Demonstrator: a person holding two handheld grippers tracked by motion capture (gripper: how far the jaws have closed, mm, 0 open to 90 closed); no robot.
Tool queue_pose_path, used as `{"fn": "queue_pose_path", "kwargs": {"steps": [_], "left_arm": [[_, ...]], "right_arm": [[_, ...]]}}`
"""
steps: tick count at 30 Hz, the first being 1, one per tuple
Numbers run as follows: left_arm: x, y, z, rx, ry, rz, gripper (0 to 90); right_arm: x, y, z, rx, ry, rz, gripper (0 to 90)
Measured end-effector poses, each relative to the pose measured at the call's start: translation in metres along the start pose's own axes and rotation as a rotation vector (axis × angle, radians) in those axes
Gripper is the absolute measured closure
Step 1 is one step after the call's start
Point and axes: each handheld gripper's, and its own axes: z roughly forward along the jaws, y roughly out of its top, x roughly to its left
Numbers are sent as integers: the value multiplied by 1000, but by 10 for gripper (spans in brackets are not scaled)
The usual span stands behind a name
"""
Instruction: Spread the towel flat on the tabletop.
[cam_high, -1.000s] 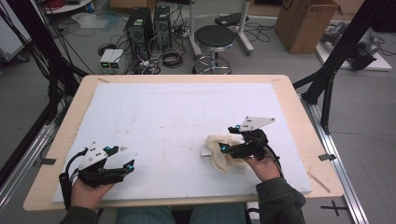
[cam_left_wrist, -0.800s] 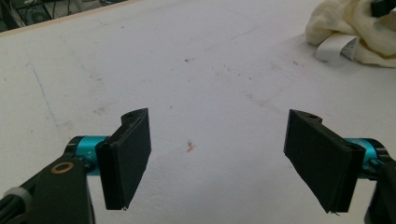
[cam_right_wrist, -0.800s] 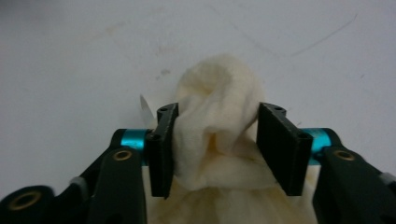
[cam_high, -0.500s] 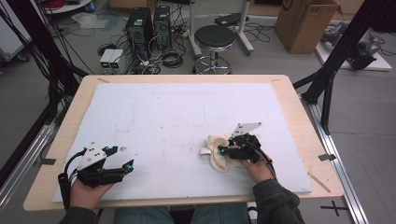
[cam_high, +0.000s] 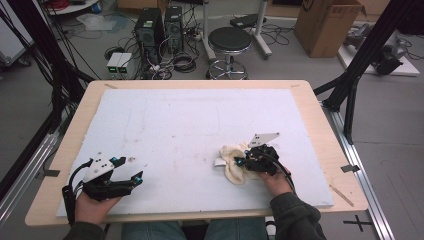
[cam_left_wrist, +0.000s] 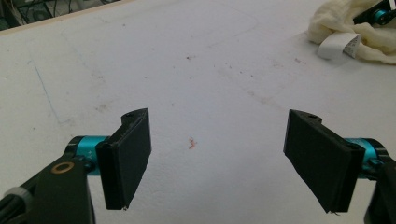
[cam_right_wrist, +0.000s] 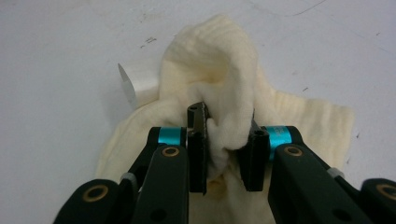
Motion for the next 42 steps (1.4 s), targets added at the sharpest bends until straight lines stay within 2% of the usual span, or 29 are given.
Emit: {"fn": "queue_pose_path", "kwargs": {"steps": [3,6,13,17,18,19,20,21,26,27,29,30,31,33,35,36,37,39,40,41,42], "left_arm": [[0,0,0,-3,-1,-4,238],[0,0,1,-4,5,-4,239],[2,0,-1,-17,14,-9,241],[2,0,-2,-23,18,-9,241],[2,0,-2,-20,19,-7,241],[2,1,-2,-21,19,-8,241],[2,1,-3,-21,17,-6,241],[2,1,-3,-21,16,-1,241],[1,1,-2,-23,14,1,241],[0,2,-3,-29,14,0,241],[0,2,-3,-29,12,1,242],[0,2,-3,-29,13,4,242],[0,2,-3,-33,13,4,242],[0,2,-4,-36,13,0,243],[1,3,-4,-38,12,3,244],[1,3,-4,-41,11,1,245],[1,3,-4,-41,11,1,246],[1,3,-4,-43,11,-3,247],[1,3,-4,-42,10,-1,247],[1,4,-4,-41,10,1,248],[2,4,-4,-42,11,0,249]], "right_arm": [[0,0,-1,-12,1,-3,777],[-2,2,-7,-48,26,30,784],[5,15,-18,-75,39,9,787],[13,36,-29,-94,46,-19,787],[13,36,-29,-94,46,-19,787],[16,46,-35,-111,46,-34,787],[16,46,-35,-111,46,-34,787],[20,58,-39,-128,55,-48,787],[29,81,-42,-140,61,-62,786],[35,92,-39,-159,64,-75,786],[38,97,-38,-164,75,-75,786],[43,108,-33,-182,92,-91,785],[43,108,-33,-182,92,-91,785],[51,123,-22,-183,111,-104,784],[53,127,-18,-182,116,-105,783],[56,135,-8,-187,135,-102,782],[56,135,-8,-187,135,-102,782],[59,141,12,-172,136,-101,778],[59,141,12,-172,136,-101,778],[59,142,20,-163,134,-105,776],[61,142,37,-143,132,-98,773]]}}
